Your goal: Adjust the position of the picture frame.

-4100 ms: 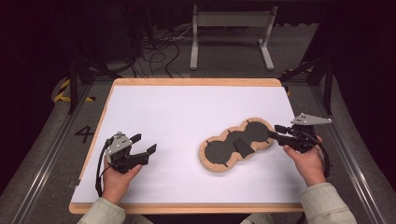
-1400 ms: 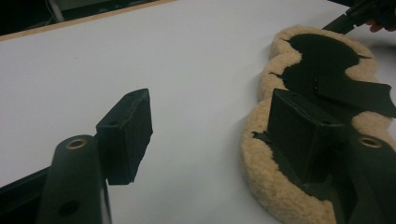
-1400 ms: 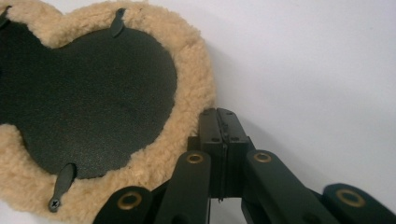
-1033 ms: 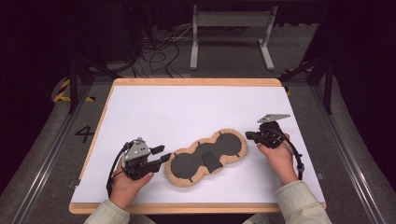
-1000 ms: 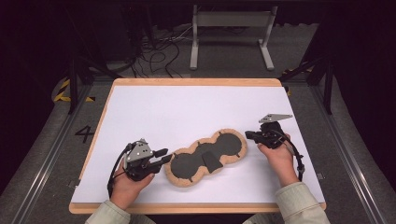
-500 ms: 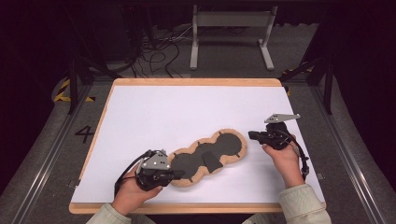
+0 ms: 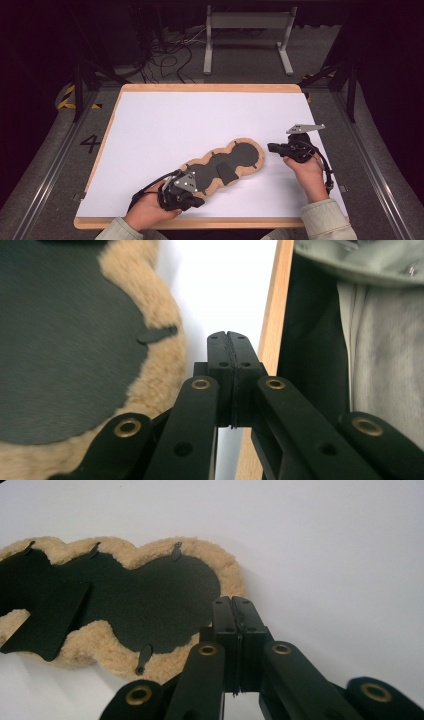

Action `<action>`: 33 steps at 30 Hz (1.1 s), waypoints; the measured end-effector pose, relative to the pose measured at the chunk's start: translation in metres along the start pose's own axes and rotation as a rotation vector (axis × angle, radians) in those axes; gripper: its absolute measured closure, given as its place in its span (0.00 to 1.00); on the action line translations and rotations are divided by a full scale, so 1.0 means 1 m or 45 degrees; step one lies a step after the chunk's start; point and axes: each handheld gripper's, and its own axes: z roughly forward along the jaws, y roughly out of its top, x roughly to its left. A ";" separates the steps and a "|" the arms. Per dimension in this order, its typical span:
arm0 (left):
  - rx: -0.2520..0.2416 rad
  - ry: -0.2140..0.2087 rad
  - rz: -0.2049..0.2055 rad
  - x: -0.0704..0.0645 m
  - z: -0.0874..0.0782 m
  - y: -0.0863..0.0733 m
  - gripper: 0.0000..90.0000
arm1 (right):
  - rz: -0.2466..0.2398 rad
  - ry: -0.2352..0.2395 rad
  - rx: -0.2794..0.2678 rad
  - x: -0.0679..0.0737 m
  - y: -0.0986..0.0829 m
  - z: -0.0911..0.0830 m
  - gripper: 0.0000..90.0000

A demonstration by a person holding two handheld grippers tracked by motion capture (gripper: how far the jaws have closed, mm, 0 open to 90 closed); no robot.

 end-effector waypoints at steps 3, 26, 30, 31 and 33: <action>0.060 0.041 0.004 0.002 0.006 -0.001 1.00 | 0.006 0.002 0.000 -0.001 -0.001 -0.001 0.99; -0.035 0.315 -0.273 0.058 0.005 -0.009 1.00 | 0.018 -0.026 -0.014 0.000 -0.010 -0.013 0.98; -0.069 0.313 -0.360 0.063 0.006 -0.010 1.00 | 0.014 -0.030 -0.012 0.001 -0.012 -0.015 0.98; -0.082 0.338 -0.331 0.067 0.005 -0.010 1.00 | 0.016 -0.033 -0.014 0.002 -0.012 -0.016 0.98; -0.096 0.353 -0.347 0.069 0.006 -0.011 1.00 | 0.009 -0.039 -0.014 0.003 -0.013 -0.018 0.98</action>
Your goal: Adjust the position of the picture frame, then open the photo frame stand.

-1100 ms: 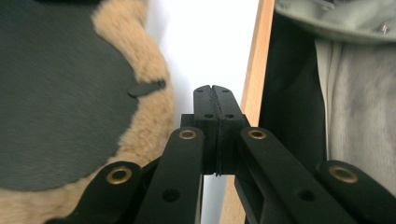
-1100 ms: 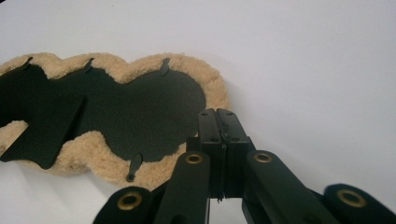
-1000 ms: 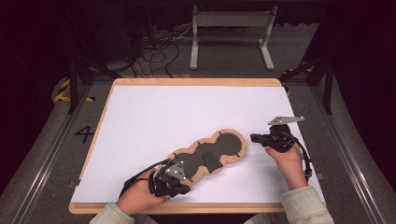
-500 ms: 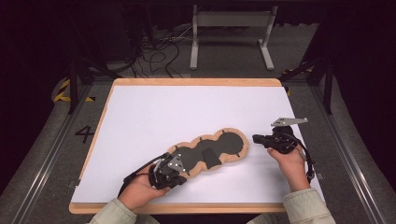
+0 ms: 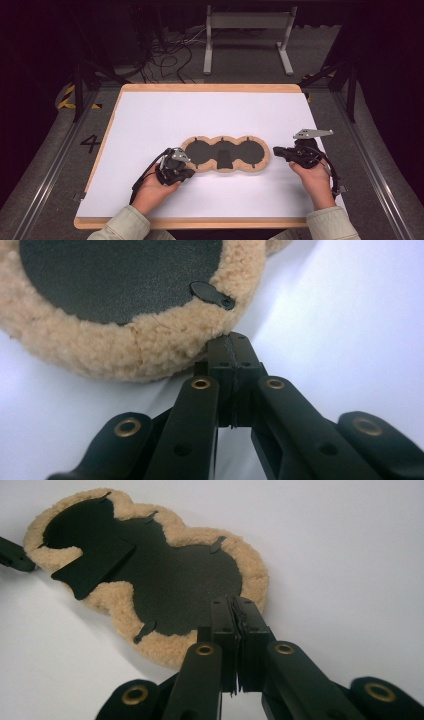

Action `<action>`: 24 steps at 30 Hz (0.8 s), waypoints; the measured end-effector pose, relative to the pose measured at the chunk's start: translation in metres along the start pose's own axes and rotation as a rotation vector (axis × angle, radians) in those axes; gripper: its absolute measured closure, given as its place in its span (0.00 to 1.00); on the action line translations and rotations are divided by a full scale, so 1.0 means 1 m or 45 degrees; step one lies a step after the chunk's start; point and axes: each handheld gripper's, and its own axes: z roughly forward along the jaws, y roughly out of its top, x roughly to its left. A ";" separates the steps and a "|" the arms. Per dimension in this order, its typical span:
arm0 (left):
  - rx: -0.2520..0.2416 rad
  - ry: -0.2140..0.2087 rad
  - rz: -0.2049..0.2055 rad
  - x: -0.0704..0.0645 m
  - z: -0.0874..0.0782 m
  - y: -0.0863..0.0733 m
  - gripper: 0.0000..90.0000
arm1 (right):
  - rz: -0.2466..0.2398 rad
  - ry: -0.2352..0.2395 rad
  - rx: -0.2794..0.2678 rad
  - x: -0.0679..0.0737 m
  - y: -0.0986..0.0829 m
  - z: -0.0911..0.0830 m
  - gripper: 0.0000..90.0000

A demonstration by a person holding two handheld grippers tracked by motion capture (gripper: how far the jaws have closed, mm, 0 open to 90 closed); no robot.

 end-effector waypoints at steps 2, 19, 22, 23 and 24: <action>0.001 -0.020 -0.038 0.000 0.000 0.000 1.00 | -0.004 -0.001 0.000 0.001 0.000 -0.002 0.98; -0.255 0.016 -0.089 0.016 -0.042 -0.005 0.86 | -0.137 0.026 0.022 0.034 0.007 -0.005 0.96; -0.287 0.054 -0.099 0.018 -0.045 -0.007 0.82 | -0.151 0.042 0.028 0.041 0.009 -0.004 0.96; -0.287 0.054 -0.099 0.018 -0.045 -0.007 0.81 | -0.151 0.042 0.028 0.041 0.009 -0.004 0.96; -0.299 0.065 -0.100 0.019 -0.046 -0.007 0.81 | -0.162 0.047 0.030 0.043 0.009 -0.003 0.95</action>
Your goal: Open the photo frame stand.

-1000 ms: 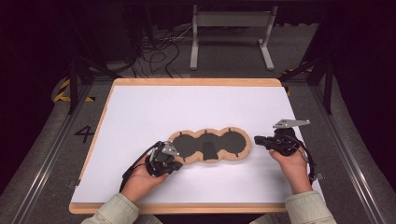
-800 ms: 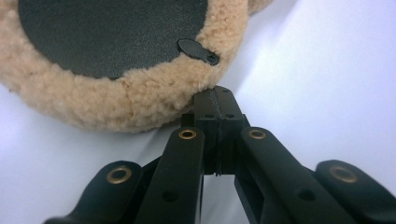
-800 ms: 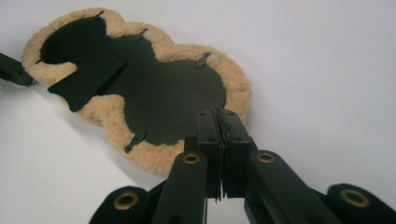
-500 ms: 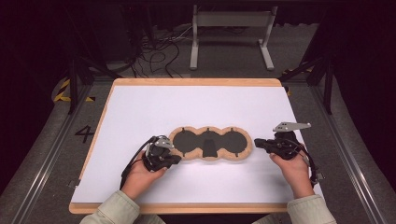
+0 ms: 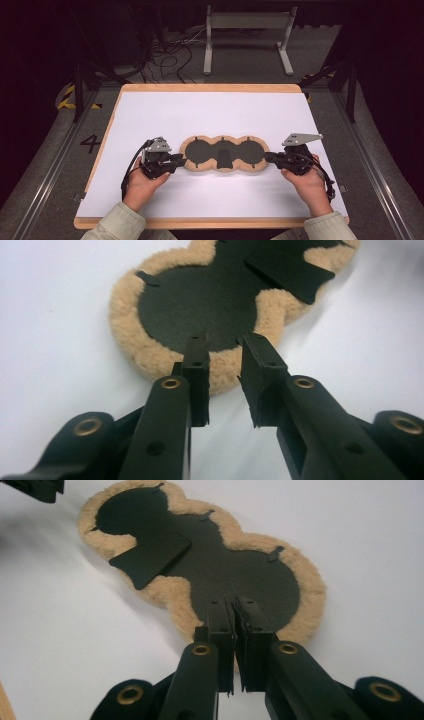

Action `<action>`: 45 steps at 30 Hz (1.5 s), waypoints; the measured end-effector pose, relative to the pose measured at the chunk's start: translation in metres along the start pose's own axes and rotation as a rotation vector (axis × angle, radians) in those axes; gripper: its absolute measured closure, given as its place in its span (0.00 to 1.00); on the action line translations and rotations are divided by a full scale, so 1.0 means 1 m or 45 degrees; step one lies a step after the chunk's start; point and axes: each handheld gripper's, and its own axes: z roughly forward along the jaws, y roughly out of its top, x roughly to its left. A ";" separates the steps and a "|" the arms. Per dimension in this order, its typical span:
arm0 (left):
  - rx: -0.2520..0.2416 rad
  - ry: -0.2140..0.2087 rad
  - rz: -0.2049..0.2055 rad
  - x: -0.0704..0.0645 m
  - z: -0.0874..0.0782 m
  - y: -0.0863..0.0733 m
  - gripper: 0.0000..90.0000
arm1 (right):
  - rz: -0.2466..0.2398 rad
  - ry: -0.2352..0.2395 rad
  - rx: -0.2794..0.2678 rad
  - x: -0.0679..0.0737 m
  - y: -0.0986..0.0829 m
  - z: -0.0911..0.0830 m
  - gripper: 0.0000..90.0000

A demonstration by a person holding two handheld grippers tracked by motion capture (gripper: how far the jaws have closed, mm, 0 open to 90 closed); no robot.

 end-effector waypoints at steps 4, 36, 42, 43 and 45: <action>-0.040 0.025 -0.029 0.005 -0.004 -0.001 0.80 | -0.052 0.030 0.014 0.012 0.004 0.007 0.94; -0.096 0.123 -0.064 0.018 -0.012 -0.016 0.69 | -0.138 0.162 0.220 0.058 -0.002 0.085 0.99; -0.091 0.127 -0.067 0.017 -0.013 -0.020 0.68 | -0.119 0.160 0.204 0.056 0.000 0.087 1.00; -0.089 0.129 -0.064 0.018 -0.014 -0.020 0.68 | -0.108 0.161 0.193 0.055 0.000 0.087 1.00; -0.100 0.132 -0.070 0.019 -0.016 -0.022 0.68 | -0.086 0.169 0.180 0.053 0.000 0.088 1.00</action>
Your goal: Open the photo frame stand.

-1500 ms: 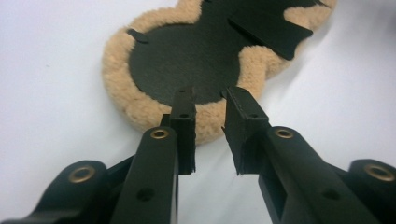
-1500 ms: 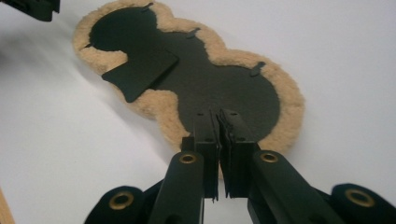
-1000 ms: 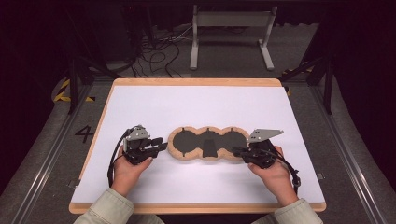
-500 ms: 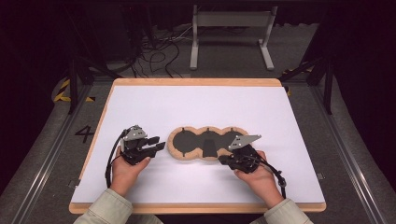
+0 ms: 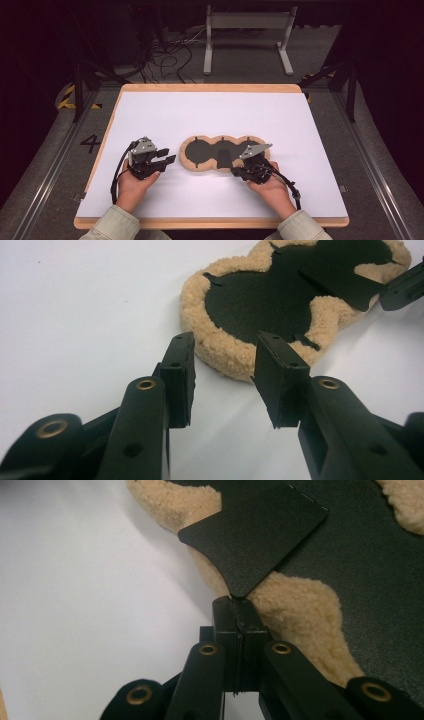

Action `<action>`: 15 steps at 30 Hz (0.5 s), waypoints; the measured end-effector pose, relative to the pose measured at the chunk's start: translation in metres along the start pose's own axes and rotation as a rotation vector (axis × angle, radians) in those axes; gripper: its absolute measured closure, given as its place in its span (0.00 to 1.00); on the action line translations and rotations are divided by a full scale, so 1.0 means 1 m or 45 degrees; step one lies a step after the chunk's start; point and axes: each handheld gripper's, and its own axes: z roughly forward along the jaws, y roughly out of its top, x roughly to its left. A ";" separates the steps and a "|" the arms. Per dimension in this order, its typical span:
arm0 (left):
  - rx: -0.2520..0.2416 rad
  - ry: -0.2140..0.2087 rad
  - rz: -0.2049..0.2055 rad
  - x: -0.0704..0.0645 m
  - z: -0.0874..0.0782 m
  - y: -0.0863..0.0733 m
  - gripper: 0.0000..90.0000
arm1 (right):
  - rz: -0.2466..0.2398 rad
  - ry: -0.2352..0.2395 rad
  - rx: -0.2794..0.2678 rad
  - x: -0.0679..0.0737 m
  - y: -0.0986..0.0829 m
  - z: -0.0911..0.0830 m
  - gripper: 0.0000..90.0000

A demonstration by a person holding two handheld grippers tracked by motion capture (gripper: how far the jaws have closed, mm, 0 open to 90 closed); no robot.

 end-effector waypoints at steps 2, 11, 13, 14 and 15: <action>0.000 0.005 -0.006 0.000 -0.001 -0.001 0.67 | 0.002 0.013 -0.009 -0.001 0.000 0.000 1.00; 0.002 0.002 -0.011 0.000 -0.001 -0.002 0.66 | -0.005 0.005 -0.131 0.000 0.008 -0.012 1.00; 0.007 0.001 -0.011 0.000 0.000 -0.002 0.66 | -0.008 -0.006 -0.156 -0.001 0.010 -0.014 1.00; 0.006 -0.001 -0.016 -0.001 0.000 -0.002 0.66 | -0.008 -0.007 -0.167 -0.002 0.011 -0.015 1.00; 0.006 -0.003 -0.016 -0.001 0.001 -0.002 0.66 | -0.002 -0.007 -0.172 -0.002 0.013 -0.016 0.99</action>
